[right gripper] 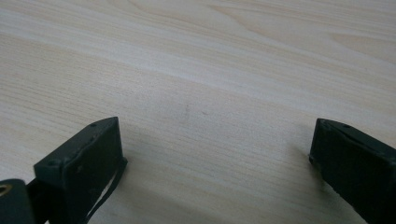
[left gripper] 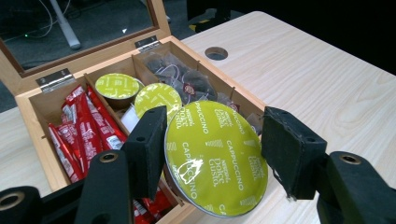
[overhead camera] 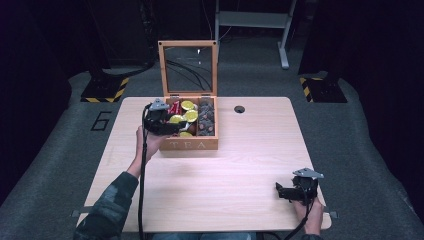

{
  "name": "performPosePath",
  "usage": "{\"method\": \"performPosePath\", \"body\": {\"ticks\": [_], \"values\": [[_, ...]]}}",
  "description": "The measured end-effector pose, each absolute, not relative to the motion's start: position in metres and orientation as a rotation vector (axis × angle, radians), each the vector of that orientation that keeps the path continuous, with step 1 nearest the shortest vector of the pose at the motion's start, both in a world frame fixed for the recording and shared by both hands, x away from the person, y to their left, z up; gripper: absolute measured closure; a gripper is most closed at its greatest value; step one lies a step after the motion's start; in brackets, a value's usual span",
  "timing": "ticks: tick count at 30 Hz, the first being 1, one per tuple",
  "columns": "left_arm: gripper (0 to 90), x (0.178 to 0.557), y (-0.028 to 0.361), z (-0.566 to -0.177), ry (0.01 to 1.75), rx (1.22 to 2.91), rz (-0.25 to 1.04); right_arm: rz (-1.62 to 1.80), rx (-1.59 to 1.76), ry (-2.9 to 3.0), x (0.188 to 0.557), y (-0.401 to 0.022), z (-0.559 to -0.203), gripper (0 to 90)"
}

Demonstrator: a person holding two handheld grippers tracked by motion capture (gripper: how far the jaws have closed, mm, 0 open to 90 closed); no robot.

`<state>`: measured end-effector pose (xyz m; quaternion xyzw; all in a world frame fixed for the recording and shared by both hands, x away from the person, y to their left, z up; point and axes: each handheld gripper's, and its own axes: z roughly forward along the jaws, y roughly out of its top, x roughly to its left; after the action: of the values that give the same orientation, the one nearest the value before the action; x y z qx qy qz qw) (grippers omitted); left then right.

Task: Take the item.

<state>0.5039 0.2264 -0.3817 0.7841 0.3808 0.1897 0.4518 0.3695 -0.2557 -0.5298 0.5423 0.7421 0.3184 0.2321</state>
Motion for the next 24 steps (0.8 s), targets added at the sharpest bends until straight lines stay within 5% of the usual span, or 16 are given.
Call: {"method": "performPosePath", "body": {"ticks": [24], "values": [[41.7,0.475,0.266,-0.382,0.965,1.895,0.502,0.87,1.491,2.041,0.37,-0.256,-0.53,1.8]]}}
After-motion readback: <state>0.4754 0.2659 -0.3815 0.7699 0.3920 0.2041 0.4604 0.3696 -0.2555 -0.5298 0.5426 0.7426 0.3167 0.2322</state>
